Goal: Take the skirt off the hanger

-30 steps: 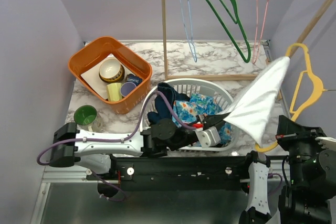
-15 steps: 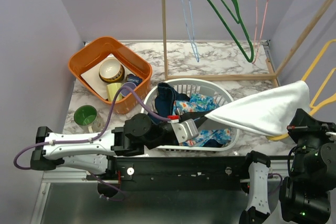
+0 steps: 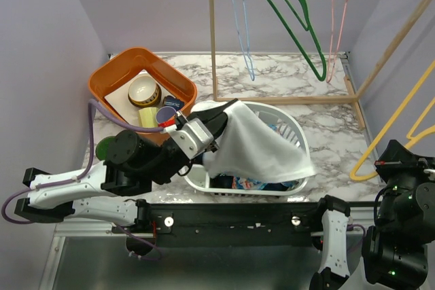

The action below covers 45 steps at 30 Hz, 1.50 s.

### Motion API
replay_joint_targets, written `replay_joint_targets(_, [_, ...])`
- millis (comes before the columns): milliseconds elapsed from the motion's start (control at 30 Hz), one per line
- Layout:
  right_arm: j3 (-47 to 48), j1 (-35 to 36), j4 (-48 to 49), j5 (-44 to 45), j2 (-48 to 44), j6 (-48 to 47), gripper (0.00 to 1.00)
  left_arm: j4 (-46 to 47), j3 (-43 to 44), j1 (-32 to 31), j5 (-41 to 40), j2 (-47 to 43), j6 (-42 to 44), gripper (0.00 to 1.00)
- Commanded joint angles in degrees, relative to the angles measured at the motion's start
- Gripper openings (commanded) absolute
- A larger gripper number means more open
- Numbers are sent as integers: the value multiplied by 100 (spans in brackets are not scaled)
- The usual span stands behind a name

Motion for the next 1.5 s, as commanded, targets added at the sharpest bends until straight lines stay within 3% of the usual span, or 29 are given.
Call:
replay_joint_targets(0, [-26, -37, 389, 106, -45, -94, 1, -165, 353, 6, -334, 208, 481, 0])
replay_joint_targets(233, [-8, -37, 539, 9, -89, -296, 1, -270, 520, 252, -158, 770, 429, 0])
replay_joint_targets(500, [27, -29, 565, 26, -115, -341, 0, -745, 706, 832, 203, 1342, -958, 0])
replay_joint_targets(700, [-26, 15, 618, -35, -124, -341, 1, -156, -963, 955, -43, 1070, -1583, 0])
replay_joint_targets(933, [-184, 24, 785, -395, -98, -490, 1, -209, -2422, 1263, -123, 947, -3042, 0])
replay_joint_targets(1100, [-307, 33, 855, -448, -63, -542, 1, -261, -3074, 1456, -220, 929, -3990, 21])
replay_joint_targets(1267, [-377, 24, 934, -571, -36, -551, 1, -560, -3110, 1492, -53, 1078, -4475, 30])
replay_joint_targets(1300, [-386, 24, 952, -606, 7, -604, 1, -795, -3057, 1483, -87, 1122, -4563, 42])
replay_joint_targets(1367, [-421, 24, 996, -834, 52, -709, 1, -1043, -2891, 1492, -350, 1114, -4801, 52])
replay_joint_targets(1467, [-526, 24, 1154, -1562, 166, -1130, 1, -1395, -2645, 1483, -413, 868, -4749, 83])
